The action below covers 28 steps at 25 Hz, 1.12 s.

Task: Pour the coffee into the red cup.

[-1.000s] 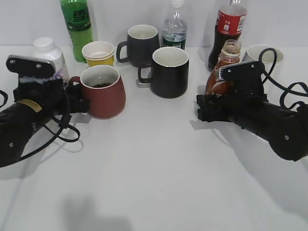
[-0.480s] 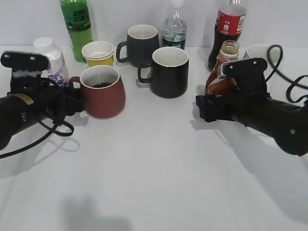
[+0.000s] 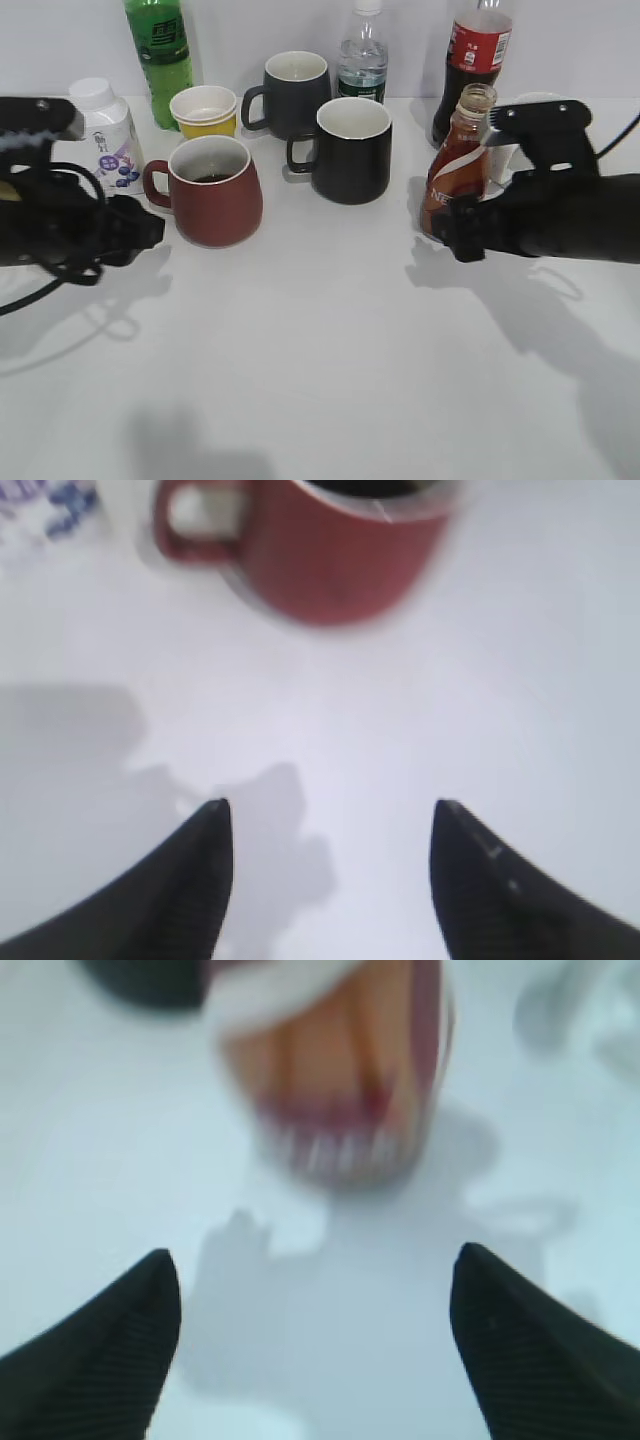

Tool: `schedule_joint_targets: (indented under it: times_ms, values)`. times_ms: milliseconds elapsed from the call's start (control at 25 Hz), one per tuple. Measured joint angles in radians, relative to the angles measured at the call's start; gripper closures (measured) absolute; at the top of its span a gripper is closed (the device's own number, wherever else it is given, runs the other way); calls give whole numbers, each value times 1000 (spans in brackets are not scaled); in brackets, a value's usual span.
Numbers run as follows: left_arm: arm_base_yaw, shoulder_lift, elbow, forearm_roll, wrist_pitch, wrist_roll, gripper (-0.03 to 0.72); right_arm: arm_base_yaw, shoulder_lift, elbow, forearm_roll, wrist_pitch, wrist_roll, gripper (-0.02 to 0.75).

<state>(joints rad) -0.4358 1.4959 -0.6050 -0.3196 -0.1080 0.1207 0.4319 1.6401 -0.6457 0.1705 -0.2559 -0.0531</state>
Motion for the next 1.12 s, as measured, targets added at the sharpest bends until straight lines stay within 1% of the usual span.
schedule_joint_targets:
  times_ms: [200,280,360,480,600,680,760,880,920,1120]
  values:
    - [0,-196,0,34,312,0,210,0,-144,0,10,286,1,113]
    - [0,-290,0,73,444,0,210,0,-223,0,11,418,1,126]
    - [0,-406,0,135,591,0,211,0,-304,0,5,571,1,146]
    - [0,-586,-1,202,784,0,211,0,-437,-2,-51,787,1,160]
    - [0,-788,-2,222,953,0,214,0,-560,-2,-123,990,0,162]
    - [0,-892,-2,227,1056,0,217,0,-642,-2,-144,1092,1,162]
    - [0,-981,-2,241,1153,0,219,0,-728,-2,-155,1172,1,162]
    - [0,-1104,-2,250,1232,0,225,0,-888,10,-171,1242,2,162]
    - [0,-1142,-2,251,1242,0,227,0,-936,21,-159,1251,2,163]
    - [0,-1266,-2,266,1247,0,230,0,-1170,127,-171,1294,2,164]
